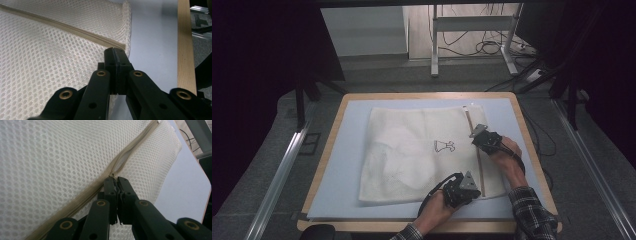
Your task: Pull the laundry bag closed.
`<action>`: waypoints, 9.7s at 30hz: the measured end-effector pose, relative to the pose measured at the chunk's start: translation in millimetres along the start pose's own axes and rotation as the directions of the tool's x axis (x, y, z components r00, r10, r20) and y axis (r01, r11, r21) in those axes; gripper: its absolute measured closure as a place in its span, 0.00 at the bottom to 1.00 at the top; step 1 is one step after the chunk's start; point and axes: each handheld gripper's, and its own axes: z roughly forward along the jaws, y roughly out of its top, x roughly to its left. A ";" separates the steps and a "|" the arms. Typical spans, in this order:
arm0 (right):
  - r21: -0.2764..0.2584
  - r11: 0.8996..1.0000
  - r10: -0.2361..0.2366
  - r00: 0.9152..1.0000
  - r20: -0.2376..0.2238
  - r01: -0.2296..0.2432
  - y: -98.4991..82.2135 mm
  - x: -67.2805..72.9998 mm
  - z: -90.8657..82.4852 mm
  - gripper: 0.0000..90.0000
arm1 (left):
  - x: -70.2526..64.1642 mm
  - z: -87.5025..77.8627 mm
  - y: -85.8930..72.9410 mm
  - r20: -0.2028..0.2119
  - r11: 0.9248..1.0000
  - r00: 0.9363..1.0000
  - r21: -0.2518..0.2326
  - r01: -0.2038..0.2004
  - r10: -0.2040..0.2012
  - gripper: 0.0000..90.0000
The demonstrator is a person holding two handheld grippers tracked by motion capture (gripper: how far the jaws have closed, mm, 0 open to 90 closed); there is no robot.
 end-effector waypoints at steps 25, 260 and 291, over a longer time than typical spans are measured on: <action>0.010 0.999 0.036 0.999 0.018 -0.036 13.4 -11.9 19.0 0.95 | 0.6 0.0 0.0 0.003 1.000 1.000 0.000 0.003 -0.003 1.00; -0.149 0.930 0.260 0.887 -0.381 -0.336 1.7 20.4 -45.0 0.00 | 34.0 -140.5 -78.7 -0.235 0.990 0.964 0.047 0.135 -0.120 0.00; -0.233 0.922 0.212 0.907 -0.363 -0.308 -22.9 65.3 -93.4 0.00 | 29.4 -182.7 -109.5 -0.312 0.982 0.933 0.006 0.188 -0.177 0.00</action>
